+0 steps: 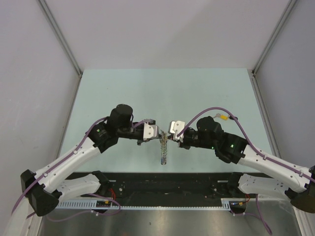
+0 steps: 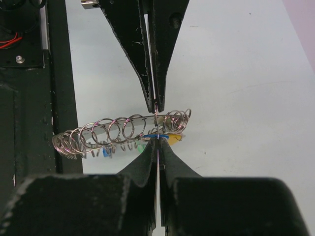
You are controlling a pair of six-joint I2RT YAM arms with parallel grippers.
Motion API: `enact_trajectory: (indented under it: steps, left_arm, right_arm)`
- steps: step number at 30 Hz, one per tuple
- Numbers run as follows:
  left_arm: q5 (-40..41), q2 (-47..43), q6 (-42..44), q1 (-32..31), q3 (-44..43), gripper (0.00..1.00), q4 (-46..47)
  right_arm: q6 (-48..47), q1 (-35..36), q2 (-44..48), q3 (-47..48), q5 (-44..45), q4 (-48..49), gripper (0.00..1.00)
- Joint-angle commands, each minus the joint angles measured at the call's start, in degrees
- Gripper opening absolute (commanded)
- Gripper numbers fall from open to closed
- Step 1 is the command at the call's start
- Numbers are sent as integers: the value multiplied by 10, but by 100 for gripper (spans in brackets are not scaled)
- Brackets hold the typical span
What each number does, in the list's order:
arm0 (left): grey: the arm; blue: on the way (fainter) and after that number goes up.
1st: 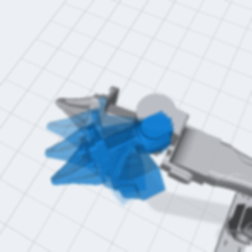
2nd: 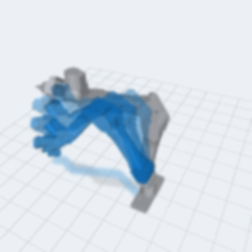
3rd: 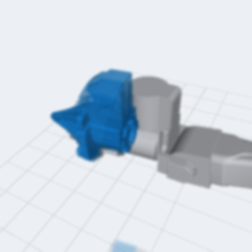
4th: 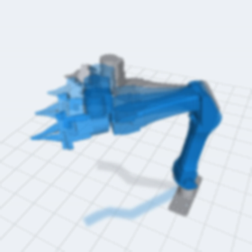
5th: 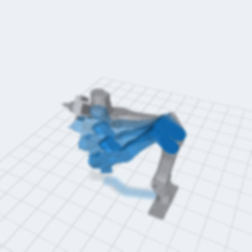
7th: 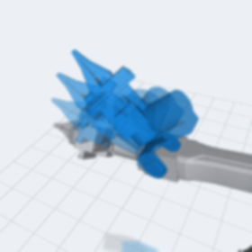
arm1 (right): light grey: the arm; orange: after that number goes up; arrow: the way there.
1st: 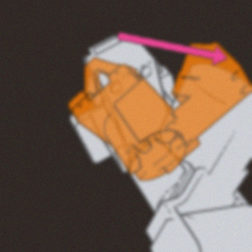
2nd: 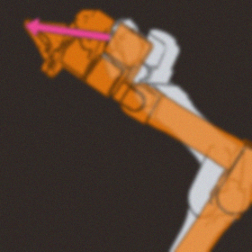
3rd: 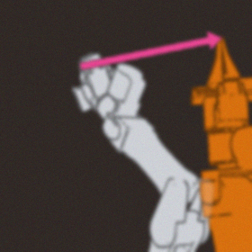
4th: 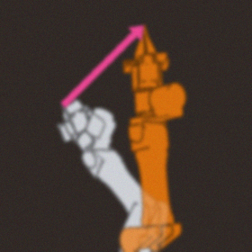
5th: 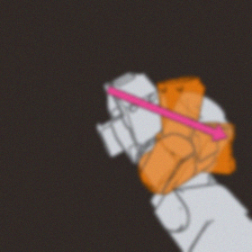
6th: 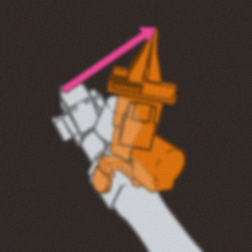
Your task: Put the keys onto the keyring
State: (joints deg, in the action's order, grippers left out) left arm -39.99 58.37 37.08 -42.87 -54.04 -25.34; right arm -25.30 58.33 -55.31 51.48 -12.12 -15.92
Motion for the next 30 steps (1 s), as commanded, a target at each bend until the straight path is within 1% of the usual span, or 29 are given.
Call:
enact_trajectory:
  steps: [1, 14, 21, 30]
  left_arm:
    - [0, -17, 21, -4, 0, 0, 32]
    - [-5, -19, 19, -5, 2, 0, 35]
    - [-8, -22, 19, -5, 1, 0, 35]
    - [-13, -24, 19, -5, 3, 0, 37]
  right_arm:
    - [-4, 4, 6, 20, -7, 19, 0]
    - [-6, 6, -1, 20, -9, 18, 0]
    - [-6, 6, 1, 21, 16, 14, 0]
    - [-6, 6, -6, 21, 3, 13, 0]
